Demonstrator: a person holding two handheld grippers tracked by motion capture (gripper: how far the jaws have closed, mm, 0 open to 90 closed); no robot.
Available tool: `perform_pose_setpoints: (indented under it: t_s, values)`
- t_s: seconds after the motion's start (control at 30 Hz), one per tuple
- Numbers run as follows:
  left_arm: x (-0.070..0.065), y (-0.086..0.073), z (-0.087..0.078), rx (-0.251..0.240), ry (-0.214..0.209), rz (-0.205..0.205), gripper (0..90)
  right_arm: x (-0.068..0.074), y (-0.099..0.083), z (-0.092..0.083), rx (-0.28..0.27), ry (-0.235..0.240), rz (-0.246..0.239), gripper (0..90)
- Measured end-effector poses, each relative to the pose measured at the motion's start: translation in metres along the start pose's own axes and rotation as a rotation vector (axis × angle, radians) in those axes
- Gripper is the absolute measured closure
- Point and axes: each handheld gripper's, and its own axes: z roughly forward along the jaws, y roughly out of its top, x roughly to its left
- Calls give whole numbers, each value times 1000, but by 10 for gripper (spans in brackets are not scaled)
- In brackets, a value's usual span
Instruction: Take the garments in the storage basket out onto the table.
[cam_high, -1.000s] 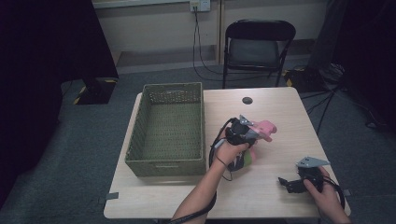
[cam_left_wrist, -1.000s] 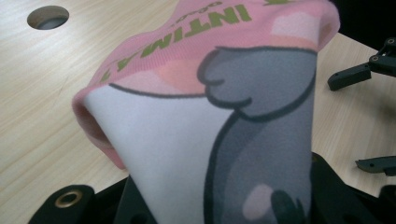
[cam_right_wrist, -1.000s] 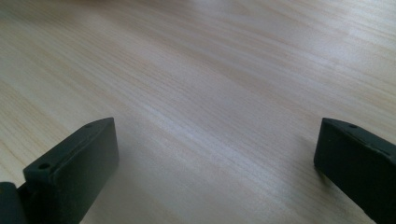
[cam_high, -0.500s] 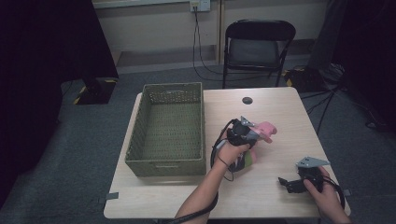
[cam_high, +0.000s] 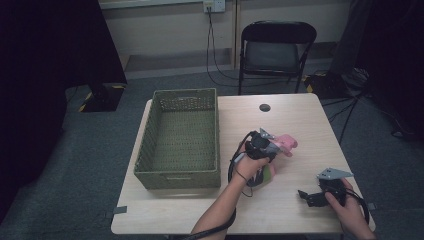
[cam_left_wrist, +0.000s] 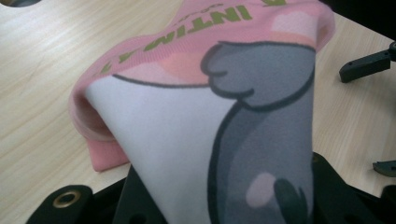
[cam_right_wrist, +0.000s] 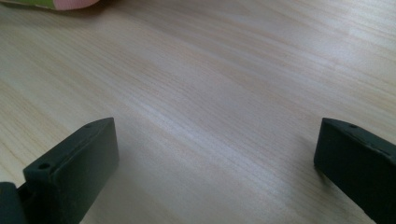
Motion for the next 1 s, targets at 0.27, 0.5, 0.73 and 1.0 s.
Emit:
perform_pose_setpoints:
  t_s: [0.27,0.5,0.73,1.0]
  values:
    - [1,-2,2,3,0,-1,619,0,0,0,0,0,0,0]
    - [2,-4,5,7,3,-11,612,0,0,0,0,-1,-1,0]
    - [2,-6,8,12,4,-9,597,0,0,0,0,0,0,0]
    - [2,-8,10,12,9,-8,581,0,0,0,0,0,0,0]
